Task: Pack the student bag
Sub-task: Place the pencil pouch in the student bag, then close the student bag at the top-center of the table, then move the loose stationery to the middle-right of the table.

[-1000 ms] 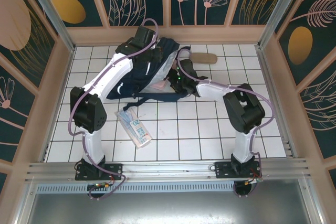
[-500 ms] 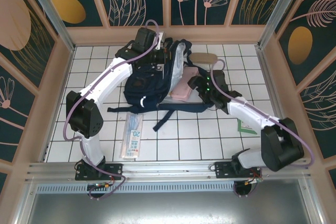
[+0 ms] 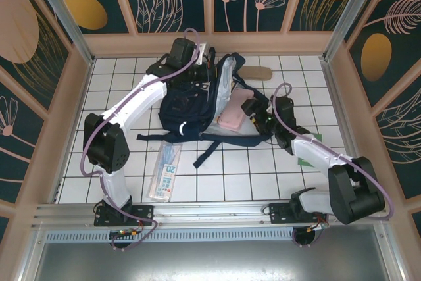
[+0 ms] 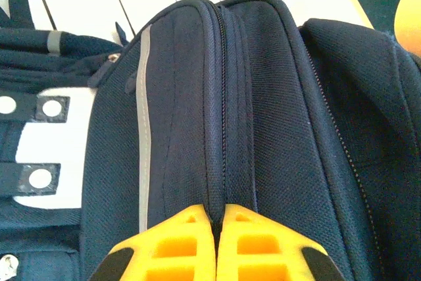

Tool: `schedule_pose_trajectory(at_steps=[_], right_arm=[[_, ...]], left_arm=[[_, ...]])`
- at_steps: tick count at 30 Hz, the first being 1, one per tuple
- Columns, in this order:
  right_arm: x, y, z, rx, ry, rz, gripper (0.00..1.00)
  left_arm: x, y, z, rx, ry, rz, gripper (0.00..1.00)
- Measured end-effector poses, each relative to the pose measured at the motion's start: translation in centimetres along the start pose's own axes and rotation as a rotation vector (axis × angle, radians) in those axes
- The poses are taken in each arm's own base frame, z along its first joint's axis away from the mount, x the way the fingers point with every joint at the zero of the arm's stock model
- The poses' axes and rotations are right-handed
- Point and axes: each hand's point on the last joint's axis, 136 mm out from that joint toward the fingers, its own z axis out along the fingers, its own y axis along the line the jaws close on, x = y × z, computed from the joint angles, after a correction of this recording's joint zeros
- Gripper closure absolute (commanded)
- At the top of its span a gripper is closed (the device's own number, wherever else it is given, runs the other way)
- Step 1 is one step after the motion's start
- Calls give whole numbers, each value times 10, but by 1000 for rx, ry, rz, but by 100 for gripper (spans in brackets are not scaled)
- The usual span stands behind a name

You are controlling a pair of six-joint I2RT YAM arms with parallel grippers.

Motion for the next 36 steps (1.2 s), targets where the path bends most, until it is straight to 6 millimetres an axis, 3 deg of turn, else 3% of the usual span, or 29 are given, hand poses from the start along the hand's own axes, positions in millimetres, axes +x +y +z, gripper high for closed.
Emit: schedule_pose_trajectory(at_steps=[7, 11, 13, 16, 21, 22, 24, 26, 29, 36], right_arm=[[-27, 54, 2, -132, -19, -50, 20], [-51, 65, -14, -63, -99, -105, 20], [-62, 56, -26, 11, -142, -120, 20], [-72, 24, -47, 156, -198, -116, 20], [-76, -53, -95, 387, -273, -45, 20], [-76, -71, -106, 437, -288, -23, 20], [-76, -101, -126, 524, -314, 23, 19], [-77, -130, -145, 609, -338, 69, 19], [-78, -159, -165, 691, -358, 121, 19], [-74, -199, -184, 801, -365, 203, 19]], left_arm=[[4, 15, 5, -53, -12, -3, 100], [7, 26, 6, -79, -9, -11, 85], [9, 31, 7, -83, -5, -18, 68], [17, 37, 10, -92, 10, -34, 46], [27, 42, 14, -96, 33, -56, 30], [28, 42, 14, -96, 33, -61, 18], [31, 42, 16, -95, 36, -73, 5], [34, 42, 18, -93, 37, -81, 3], [40, 41, 23, -95, 39, -83, 2], [49, 38, 30, -122, 24, -84, 1]])
